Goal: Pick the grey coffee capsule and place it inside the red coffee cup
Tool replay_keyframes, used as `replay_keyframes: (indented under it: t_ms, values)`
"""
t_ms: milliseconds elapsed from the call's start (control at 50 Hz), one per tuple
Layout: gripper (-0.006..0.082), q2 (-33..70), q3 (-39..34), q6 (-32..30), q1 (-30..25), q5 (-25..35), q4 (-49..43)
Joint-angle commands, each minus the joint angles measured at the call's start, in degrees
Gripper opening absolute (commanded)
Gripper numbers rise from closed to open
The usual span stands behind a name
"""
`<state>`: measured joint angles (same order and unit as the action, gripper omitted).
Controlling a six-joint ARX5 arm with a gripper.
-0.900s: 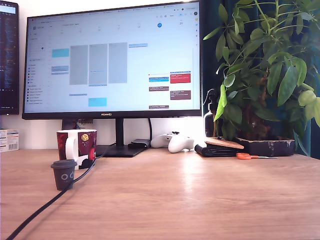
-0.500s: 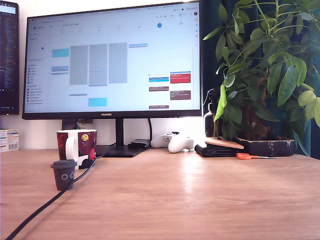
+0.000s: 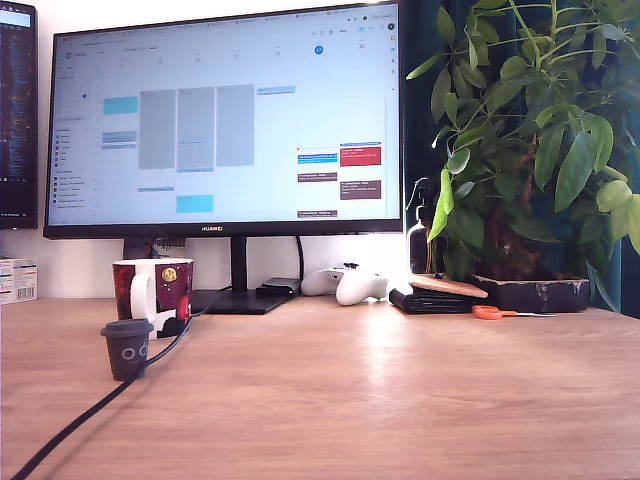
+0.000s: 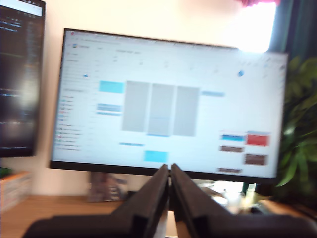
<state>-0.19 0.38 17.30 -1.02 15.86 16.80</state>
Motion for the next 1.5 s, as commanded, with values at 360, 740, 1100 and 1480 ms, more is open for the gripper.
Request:
replay_keyframes:
  t_ms: [360,740,1100,1480]
  values:
    - [0.0382,12.13,-1.86,-1.44,-4.55,6.19,-7.37]
    - [0.0720,27.85,-1.86,-10.45,-11.04,4.20,2.45]
    - [0.0719,50.36,-0.26,-11.82,-13.16,4.07,16.26]
    - [0.0718,75.97,12.55,-14.84,-16.06,4.74,19.30]
